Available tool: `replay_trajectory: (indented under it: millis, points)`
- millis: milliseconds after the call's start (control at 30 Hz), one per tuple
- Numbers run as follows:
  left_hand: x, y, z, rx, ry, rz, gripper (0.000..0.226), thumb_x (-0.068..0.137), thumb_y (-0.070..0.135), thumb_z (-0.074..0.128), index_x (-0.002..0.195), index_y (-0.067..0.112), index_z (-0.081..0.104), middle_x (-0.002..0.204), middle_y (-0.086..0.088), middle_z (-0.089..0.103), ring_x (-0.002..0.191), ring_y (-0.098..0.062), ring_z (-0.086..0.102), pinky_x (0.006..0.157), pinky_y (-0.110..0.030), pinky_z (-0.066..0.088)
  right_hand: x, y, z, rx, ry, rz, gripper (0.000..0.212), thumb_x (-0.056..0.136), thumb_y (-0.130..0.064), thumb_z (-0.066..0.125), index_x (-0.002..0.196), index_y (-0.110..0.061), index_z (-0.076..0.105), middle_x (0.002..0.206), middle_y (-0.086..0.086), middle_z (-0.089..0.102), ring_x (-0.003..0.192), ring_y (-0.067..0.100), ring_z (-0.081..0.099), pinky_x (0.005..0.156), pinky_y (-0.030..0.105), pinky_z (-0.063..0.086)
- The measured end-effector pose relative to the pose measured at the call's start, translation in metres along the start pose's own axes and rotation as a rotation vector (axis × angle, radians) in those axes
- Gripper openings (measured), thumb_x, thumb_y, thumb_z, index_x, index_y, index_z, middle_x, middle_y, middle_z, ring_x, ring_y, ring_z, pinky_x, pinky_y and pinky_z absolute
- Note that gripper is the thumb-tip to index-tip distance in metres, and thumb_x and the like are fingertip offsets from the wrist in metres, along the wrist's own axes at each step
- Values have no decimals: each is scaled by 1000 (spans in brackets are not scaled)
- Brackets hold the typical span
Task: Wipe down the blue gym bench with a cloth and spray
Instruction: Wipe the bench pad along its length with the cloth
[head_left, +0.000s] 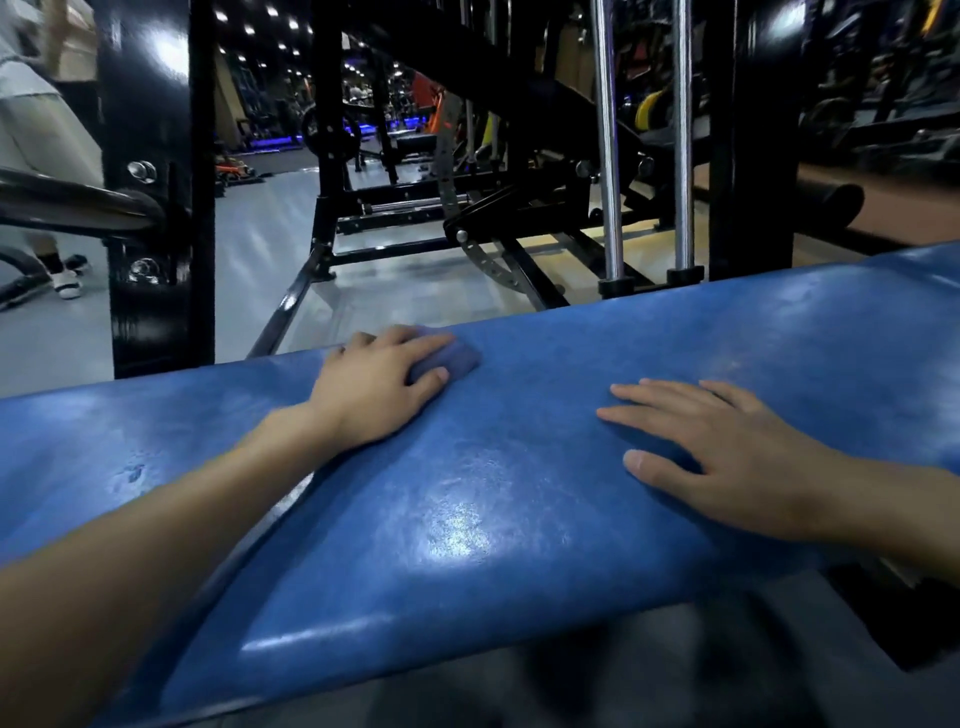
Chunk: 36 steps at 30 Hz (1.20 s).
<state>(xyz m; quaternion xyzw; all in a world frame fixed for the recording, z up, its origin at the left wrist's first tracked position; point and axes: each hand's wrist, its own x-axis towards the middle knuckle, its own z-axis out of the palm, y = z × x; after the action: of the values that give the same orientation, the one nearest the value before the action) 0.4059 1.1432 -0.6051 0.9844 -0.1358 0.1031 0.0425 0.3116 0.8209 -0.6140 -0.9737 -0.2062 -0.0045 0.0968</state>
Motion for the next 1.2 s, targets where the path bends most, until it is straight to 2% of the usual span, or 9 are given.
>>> replay_trajectory:
  millis: [200,300,467,567,700,800,967,1067,1200]
  points:
    - [-96,79,-16,-81,-8,589,51,93,62,35,144,52,37,146,9,45,116,-24,49,95,-42,42,7,-18,4,59,158,148,62,87,-61,15,144,-44,33,156,-22,25,144,-3,12,119,40,7]
    - [-100,78,-19,-99,-25,671,51,96,60,38,145,51,35,147,10,42,120,-20,46,96,-41,40,15,-32,5,91,173,157,58,92,-55,16,145,-40,34,157,-17,27,144,-2,14,119,42,10]
    - [-62,49,-12,-100,-65,550,53,92,67,29,144,56,27,145,13,40,124,-18,45,101,-43,38,21,-42,11,102,90,198,61,92,-56,7,144,-43,35,158,-20,22,145,-2,8,119,39,3]
    - [-20,3,-6,-108,-43,342,53,92,65,32,144,54,32,146,8,44,129,-22,45,107,-46,37,19,-43,10,91,82,190,67,88,-60,3,145,-43,33,158,-21,19,145,-3,5,119,38,1]
    - [27,-65,-2,-33,-46,-70,50,96,63,34,144,53,31,147,-1,44,130,-32,45,106,-49,36,19,-43,11,47,69,176,62,91,-57,5,146,-43,30,159,-22,16,145,-2,3,119,37,1]
    - [33,-72,3,36,-13,-175,50,96,62,32,145,53,30,147,0,44,127,-36,45,102,-49,34,19,-43,11,50,86,178,54,96,-54,11,145,-43,32,158,-21,19,145,-2,6,119,39,2]
    - [-11,-25,-5,14,11,26,48,96,61,33,144,56,31,151,9,41,127,-34,45,106,-46,36,20,-43,12,83,95,175,60,92,-58,8,144,-42,34,157,-21,21,145,-1,8,118,41,2]
    - [-64,28,-11,22,18,267,52,92,65,26,143,58,27,148,11,41,123,-29,46,101,-42,38,20,-41,12,104,106,180,63,90,-58,6,143,-43,37,156,-20,24,144,-2,10,118,40,3]
    - [-115,76,-18,-45,20,607,50,95,62,31,144,53,32,145,9,44,113,-24,49,90,-42,43,20,-43,9,92,162,189,52,97,-50,14,135,-39,48,154,-15,34,144,1,18,118,42,9]
